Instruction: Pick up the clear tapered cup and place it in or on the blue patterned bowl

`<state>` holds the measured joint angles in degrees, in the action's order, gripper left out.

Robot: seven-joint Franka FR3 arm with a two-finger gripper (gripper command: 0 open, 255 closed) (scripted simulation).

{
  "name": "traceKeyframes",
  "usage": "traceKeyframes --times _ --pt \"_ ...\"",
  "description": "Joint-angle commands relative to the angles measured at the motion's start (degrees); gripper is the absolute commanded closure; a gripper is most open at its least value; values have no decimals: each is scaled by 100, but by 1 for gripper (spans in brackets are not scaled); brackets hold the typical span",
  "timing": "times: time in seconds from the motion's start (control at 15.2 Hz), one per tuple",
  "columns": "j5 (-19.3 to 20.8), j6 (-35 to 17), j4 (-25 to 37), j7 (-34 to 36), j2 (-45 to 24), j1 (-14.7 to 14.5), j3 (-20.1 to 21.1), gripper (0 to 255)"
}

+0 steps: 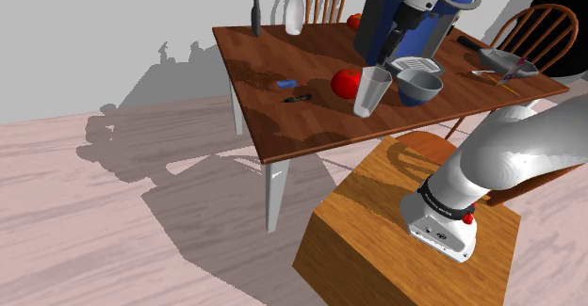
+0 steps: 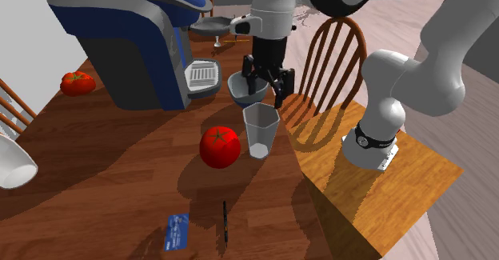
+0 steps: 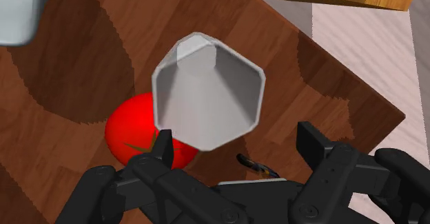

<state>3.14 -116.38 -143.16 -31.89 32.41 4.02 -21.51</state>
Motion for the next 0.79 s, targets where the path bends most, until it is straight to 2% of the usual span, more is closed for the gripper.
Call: traceKeyframes --times 0.0,0.26,0.73 --pt "-19 -281 69 -298 -376 -12 -267 0" --pt "-160 -725 214 -893 -1045 -52 -765 0" --pt "-311 -1325 -87 -1012 -1369 -150 -856 0"
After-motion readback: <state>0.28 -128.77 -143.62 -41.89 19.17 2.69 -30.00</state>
